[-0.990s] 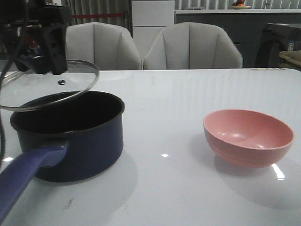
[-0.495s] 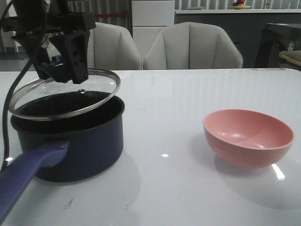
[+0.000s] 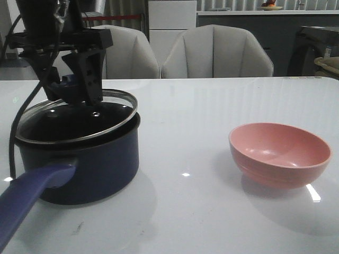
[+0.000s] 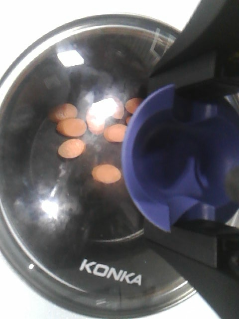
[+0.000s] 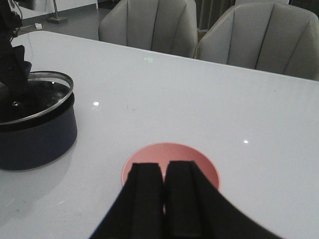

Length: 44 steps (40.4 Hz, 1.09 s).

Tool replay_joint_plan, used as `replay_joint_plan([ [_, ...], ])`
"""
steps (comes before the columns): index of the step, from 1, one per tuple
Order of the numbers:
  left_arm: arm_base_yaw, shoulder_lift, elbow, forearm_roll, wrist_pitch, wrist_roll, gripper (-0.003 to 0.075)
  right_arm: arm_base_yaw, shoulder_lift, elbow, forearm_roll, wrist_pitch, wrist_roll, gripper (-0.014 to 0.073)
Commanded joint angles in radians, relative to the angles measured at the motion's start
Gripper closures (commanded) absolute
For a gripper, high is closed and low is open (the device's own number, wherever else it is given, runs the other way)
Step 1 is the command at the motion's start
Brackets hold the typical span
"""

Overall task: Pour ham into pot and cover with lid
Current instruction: 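Lower the glass lid onto the saucepan with the left gripper, then release the lid knob and raise the left gripper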

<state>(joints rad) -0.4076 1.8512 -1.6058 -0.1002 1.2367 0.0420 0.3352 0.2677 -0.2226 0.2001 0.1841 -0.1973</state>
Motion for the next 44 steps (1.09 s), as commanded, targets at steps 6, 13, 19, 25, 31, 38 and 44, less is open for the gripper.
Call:
replay_joint_plan([
  [6,-0.008,-0.051,-0.034,-0.014,0.051,-0.011,0.0262,0.001,0.006,-0.027,0.005,-0.074,-0.003,0.0444],
  [13,-0.008,-0.051,-0.034,-0.065,0.051,-0.011,0.0136,0.001,0.006,-0.027,0.005,-0.074,-0.003,0.0444],
  [19,-0.008,-0.051,-0.034,-0.069,0.051,-0.011,0.0132,0.001,0.006,-0.027,0.005,-0.074,-0.003,0.0444],
  [25,-0.006,-0.053,-0.058,-0.021,0.051,-0.011,0.0133,0.001,0.006,-0.027,0.005,-0.074,-0.003,0.0444],
  [31,-0.006,-0.098,-0.06,0.042,0.051,-0.011,0.0134,0.001,0.006,-0.027,0.005,-0.074,-0.003,0.0444],
  [38,-0.006,-0.209,-0.019,0.089,0.042,-0.011,0.0134,0.001,0.006,-0.027,0.005,-0.074,-0.003,0.0444],
  [44,-0.006,-0.342,0.084,0.1,-0.034,-0.011,0.0134,0.001,0.006,-0.027,0.005,-0.074,-0.003,0.0444],
])
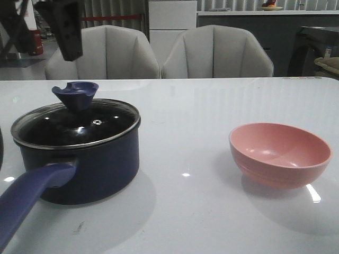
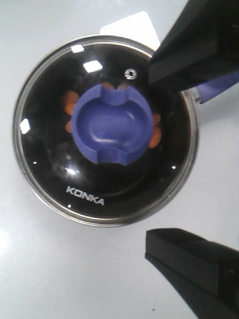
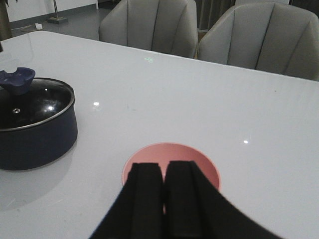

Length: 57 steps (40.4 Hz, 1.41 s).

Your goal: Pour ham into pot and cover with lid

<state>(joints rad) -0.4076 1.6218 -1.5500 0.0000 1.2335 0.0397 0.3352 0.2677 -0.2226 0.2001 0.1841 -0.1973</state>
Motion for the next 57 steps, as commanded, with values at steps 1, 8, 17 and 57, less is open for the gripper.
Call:
replay_joint_plan([
  [1,-0.006,-0.14,0.044,0.0,-0.041,-0.009,0.0134,0.001,0.006,-0.027,0.005,-0.074,-0.003,0.0444],
  [8,-0.006,-0.328,0.182,0.0,-0.133,-0.009,0.0134,0.001,0.006,-0.027,0.005,-0.074,-0.003,0.0444],
  [17,-0.006,-0.601,0.395,0.0,-0.371,-0.009,0.0136,0.001,0.006,-0.027,0.005,-0.073,-0.003,0.0444],
  [57,-0.006,-1.537,1.131,-0.098,-0.755,-0.009,0.0606,0.001,0.006,-0.027,0.005,-0.073,-0.003,0.0444],
])
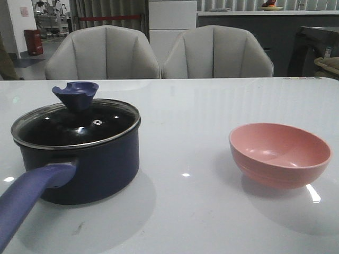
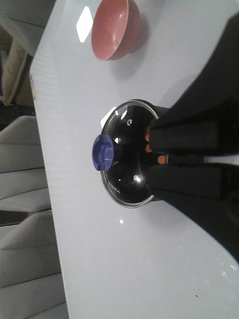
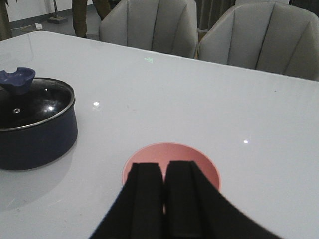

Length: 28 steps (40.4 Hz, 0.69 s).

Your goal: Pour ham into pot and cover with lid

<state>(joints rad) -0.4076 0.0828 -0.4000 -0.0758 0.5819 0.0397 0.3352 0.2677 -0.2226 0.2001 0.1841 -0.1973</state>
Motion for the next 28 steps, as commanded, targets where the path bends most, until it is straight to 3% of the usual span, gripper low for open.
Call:
replay_joint_plan([
  [1,-0.006,0.002,-0.019,-0.022,-0.104,-0.009,0.0606,0.001,0.006,-0.027,0.005,-0.073,-0.003,0.0444],
  [14,-0.006,0.002,-0.019,-0.022,-0.105,-0.009,0.0606,0.001,0.006,-0.027,0.005,-0.073,-0.003,0.0444],
  [19,-0.006,0.002,-0.019,0.119,-0.114,-0.009,0.0606,0.001,0.006,-0.027,0.005,-0.073,-0.003,0.0444],
  [28,0.024,0.002,0.022,0.17,-0.125,-0.009,0.0606,0.001,0.006,-0.027,0.005,-0.073,-0.003,0.0444],
])
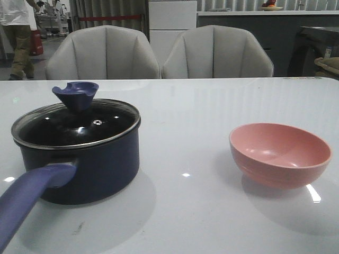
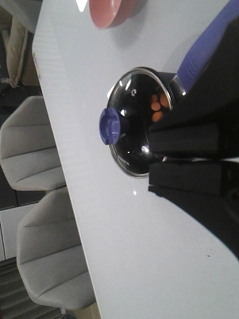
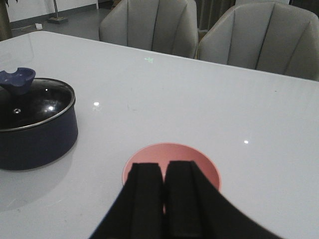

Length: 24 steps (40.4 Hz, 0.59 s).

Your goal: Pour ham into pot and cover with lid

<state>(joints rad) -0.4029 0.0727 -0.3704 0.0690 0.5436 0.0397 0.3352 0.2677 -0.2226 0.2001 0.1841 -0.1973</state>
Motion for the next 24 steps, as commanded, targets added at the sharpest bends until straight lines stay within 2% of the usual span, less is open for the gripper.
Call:
replay_joint_plan([
  [1,0.036,0.013,-0.001,0.021,-0.092,-0.009,0.0606,0.001,0.006,-0.027,0.005,-0.073,-0.003,0.0444],
  [5,0.112,-0.003,0.051,0.006,-0.161,-0.011,0.0606,0.001,0.006,-0.027,0.005,-0.073,-0.003,0.0444],
  [15,0.277,-0.044,0.243,-0.007,-0.469,-0.084,0.0606,0.001,0.006,-0.027,0.005,-0.073,-0.003,0.0444],
  [24,0.354,-0.101,0.375,-0.031,-0.579,-0.089,0.0606,0.001,0.006,-0.027,0.005,-0.073,-0.003,0.0444],
])
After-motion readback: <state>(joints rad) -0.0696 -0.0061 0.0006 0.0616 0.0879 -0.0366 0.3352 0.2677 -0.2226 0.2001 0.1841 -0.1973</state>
